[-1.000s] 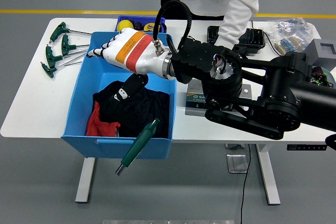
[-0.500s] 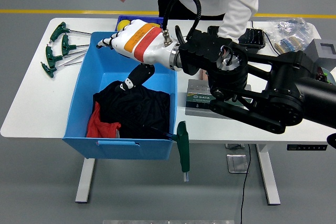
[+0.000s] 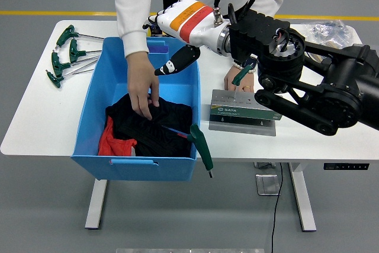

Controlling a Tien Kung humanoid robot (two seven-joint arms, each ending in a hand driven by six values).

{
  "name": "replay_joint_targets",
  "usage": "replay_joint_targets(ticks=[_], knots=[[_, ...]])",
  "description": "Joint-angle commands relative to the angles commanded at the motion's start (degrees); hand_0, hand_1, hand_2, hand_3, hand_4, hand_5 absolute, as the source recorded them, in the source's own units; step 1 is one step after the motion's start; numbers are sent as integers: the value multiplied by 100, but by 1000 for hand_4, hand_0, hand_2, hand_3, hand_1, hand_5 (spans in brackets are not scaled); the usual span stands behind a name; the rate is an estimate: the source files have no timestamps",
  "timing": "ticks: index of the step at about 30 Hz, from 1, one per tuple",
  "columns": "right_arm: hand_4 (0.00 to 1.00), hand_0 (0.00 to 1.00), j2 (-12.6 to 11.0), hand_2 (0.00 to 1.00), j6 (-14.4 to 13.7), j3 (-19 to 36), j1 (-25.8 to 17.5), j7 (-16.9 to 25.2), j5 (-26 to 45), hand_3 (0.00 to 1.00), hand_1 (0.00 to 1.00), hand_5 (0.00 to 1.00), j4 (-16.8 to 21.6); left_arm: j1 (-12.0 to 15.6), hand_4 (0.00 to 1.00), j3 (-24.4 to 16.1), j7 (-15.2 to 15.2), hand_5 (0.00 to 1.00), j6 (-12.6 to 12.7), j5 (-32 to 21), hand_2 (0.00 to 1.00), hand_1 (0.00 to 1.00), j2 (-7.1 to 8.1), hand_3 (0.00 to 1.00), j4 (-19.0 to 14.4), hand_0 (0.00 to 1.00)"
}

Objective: Lift tool from toolbox,place it in box,lift tool from toolbox,place it in box

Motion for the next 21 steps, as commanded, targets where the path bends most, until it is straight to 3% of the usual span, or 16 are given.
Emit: replay_joint_targets(ticks=[11,12,17,18,21], knots=[[998,593,-301,725,100,100,-212,-9,-16,811,650,715,-263,2,717,-96,9,663,0,71,486,466,-20,685,0,474],[998,589,-317,713,101,97,-224,-15,-22,698,643,719,-290,1,717,-110,10,662,0,83,486,467,-21,685,0,474],[998,589,-339,713,72,17,-271,-7,-52,698,643,719,-526,-9,717,-105,15,662,0,85,486,467,-25,685,0,474],[998,590,-331,712,58,-12,-284,6,-40,561,640,721,-605,-11,717,-102,16,662,-1,86,486,467,-24,684,0,476],[998,590,-290,712,13,-104,-293,42,-38,561,640,721,-782,-17,717,-127,31,662,-2,130,486,467,-24,684,0,476]])
